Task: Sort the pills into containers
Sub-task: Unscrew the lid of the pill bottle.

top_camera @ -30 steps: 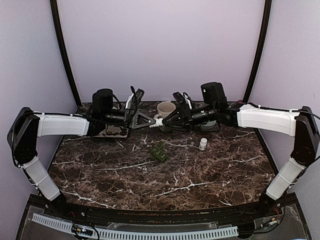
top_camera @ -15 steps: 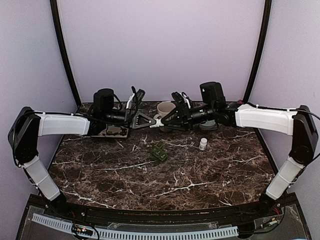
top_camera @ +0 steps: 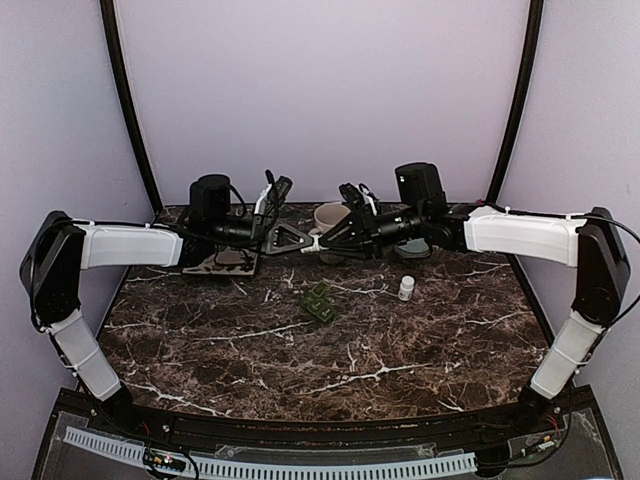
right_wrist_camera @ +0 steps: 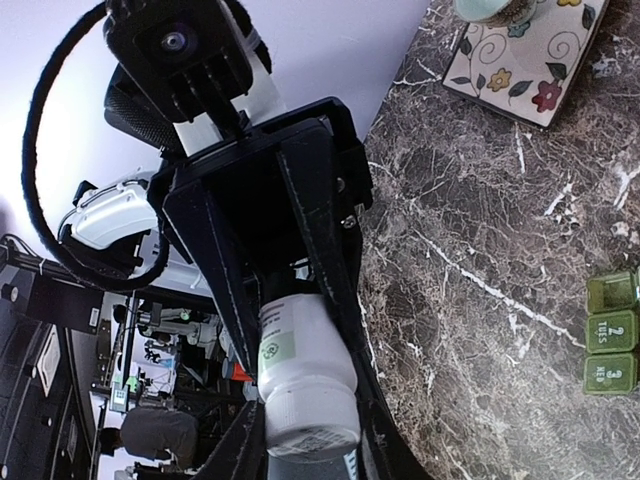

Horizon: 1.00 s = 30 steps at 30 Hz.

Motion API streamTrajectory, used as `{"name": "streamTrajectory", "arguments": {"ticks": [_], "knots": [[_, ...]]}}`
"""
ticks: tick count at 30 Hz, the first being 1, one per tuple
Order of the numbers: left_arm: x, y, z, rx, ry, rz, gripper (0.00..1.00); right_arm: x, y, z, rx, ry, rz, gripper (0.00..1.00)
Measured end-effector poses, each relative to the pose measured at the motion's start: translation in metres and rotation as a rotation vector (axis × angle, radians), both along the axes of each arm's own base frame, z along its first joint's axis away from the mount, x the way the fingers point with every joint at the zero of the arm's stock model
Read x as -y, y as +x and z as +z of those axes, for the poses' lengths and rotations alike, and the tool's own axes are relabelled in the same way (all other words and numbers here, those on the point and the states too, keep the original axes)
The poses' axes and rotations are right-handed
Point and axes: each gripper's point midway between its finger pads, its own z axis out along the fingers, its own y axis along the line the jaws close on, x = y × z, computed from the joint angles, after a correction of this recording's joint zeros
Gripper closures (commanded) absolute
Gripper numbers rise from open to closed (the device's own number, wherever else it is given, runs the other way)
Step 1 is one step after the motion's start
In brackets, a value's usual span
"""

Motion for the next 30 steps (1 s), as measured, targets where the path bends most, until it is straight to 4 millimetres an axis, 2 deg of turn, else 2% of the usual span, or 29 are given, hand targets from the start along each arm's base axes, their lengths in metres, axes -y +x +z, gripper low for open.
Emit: {"name": "streamTrajectory", "arguments": {"ticks": [7,12,19,30], "knots": [[-0.001,0.002,0.0,-0.002,0.001,-0.003,0.89,-0.002,0.0,0.0,-0.008,0.002,0.013,0.94],[0.0,0.002,0.002,0.003,-0.002,-0.006,0.89,-0.002,0.001,0.002,0.005,0.003,0.018,0.99],[0.002,0.001,0.005,-0.035,-0.013,-0.042,0.89,0.001,-0.001,0.006,0.107,-0.029,0.063,1.0],[0.006,-0.004,0.01,-0.188,-0.047,-0.131,0.89,0.005,-0.007,0.01,0.475,-0.154,0.082,1.0]]}}
